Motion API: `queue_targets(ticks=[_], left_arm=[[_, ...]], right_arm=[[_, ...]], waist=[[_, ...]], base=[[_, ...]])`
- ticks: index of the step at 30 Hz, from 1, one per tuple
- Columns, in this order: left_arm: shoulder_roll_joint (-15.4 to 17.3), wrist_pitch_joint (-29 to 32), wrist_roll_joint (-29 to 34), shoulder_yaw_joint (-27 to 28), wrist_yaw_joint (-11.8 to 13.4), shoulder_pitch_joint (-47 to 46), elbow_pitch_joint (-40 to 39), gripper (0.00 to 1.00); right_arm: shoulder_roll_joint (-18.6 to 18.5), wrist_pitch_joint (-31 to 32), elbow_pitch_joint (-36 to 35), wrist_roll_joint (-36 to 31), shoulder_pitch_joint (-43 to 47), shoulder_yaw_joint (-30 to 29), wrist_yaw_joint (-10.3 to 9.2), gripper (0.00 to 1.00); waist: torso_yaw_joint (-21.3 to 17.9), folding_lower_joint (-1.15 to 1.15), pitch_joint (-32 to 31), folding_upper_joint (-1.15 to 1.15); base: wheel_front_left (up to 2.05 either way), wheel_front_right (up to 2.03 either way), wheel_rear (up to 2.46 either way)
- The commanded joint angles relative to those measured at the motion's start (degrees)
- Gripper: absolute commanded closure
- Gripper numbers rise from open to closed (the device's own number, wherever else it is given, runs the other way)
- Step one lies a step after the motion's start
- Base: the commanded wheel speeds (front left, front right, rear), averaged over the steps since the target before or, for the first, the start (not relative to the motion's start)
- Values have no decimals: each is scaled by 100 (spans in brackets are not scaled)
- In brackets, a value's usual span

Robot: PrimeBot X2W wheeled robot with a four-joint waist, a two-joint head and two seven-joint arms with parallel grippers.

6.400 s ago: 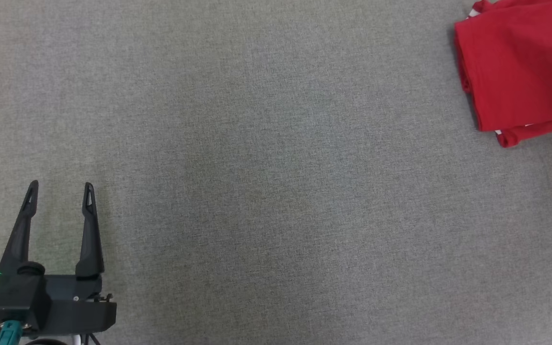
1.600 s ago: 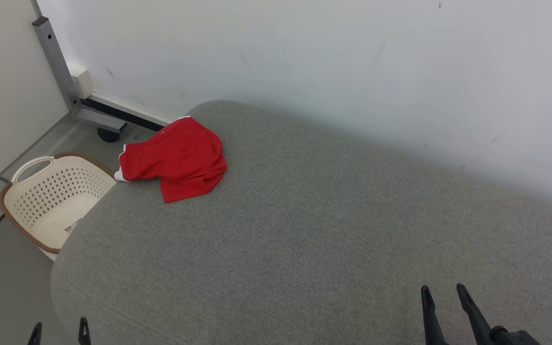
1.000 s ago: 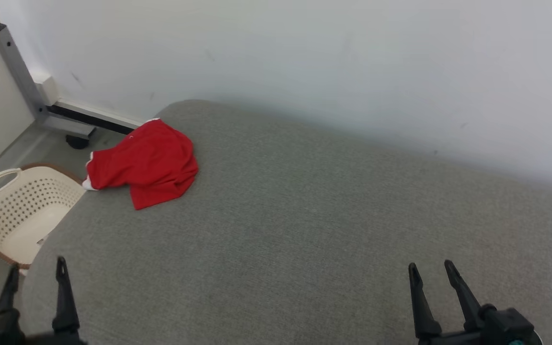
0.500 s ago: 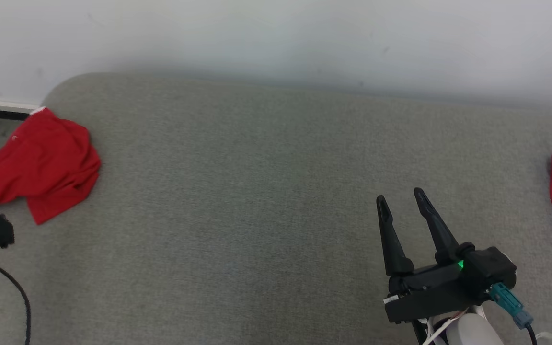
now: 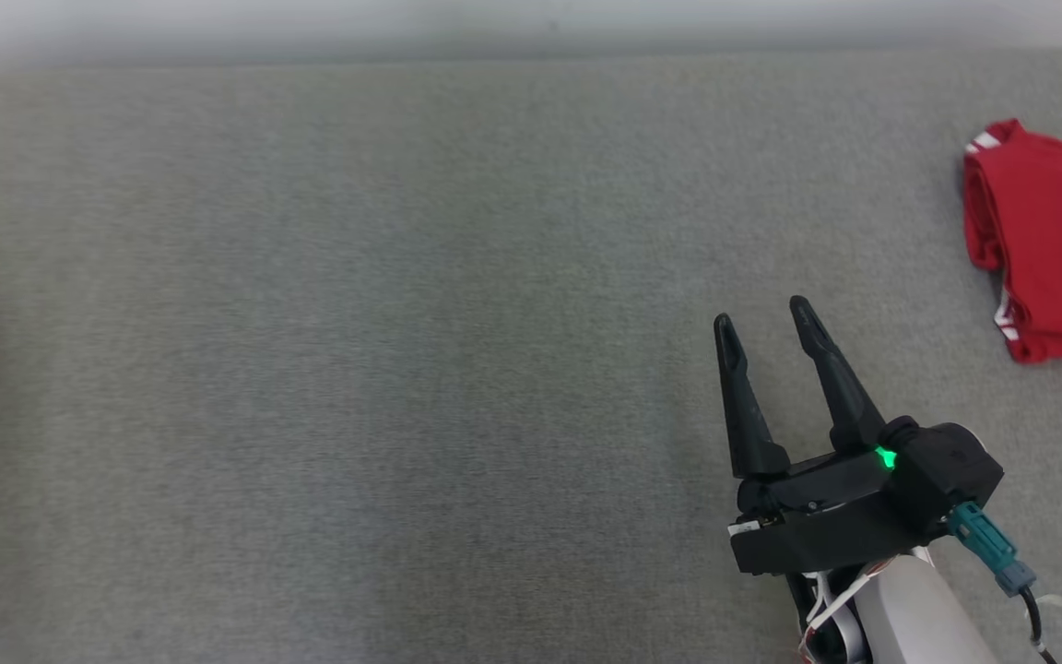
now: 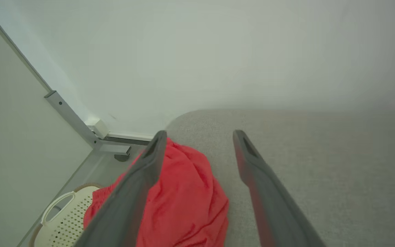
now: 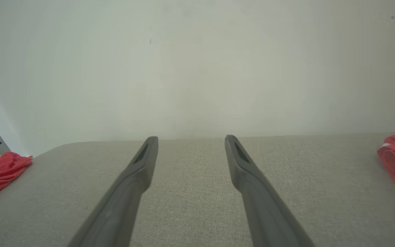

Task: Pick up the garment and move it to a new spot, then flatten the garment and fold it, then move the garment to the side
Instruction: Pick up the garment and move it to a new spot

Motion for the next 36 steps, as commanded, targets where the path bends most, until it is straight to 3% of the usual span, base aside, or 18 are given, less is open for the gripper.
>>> queue_targets(ticks=[1,11,23,24,25,26,27,36], left_arm=[[91,46,-79,23,-33,-94,136,0],[345,763,-90,-171,-243,-556,1377,0],[147,1959,-484,-148,-335,-1025,2616,0],[144,1977,-463,-166,-332,-1034,2668,10],[151,1936,-433,-186,-316,-1041,2700,53],[159,1870,-404,-206,-305,-1061,2725,68],[171,1815,-350,-252,-300,-1074,2744,100],[123,791,-240,-433,-486,-1387,2643,100]], right_arm=[[-1,-3,-31,-28,-52,-20,3,0],[-25,-3,-119,-64,-89,-95,3,0],[-22,-3,-64,-67,-83,-42,3,0],[-23,-3,-59,-69,-91,-40,3,0],[-25,-3,-54,-71,-103,-38,3,0],[-27,-3,-48,-74,-117,-37,3,0],[-27,-3,-40,-75,-128,-38,3,0],[-23,-3,74,-86,-37,-57,4,0]], waist=[[-367,-1,394,-1],[-386,-1,654,-1],[-369,-1,637,-1],[-367,-1,637,-1],[-365,-1,639,-1],[-363,-1,642,-1],[-361,-1,644,-1],[-244,-1,375,-1]], base=[[0,0,0],[0,0,0],[0,0,0],[0,0,0],[0,0,0],[0,0,0],[0,0,0],[0,0,0]])
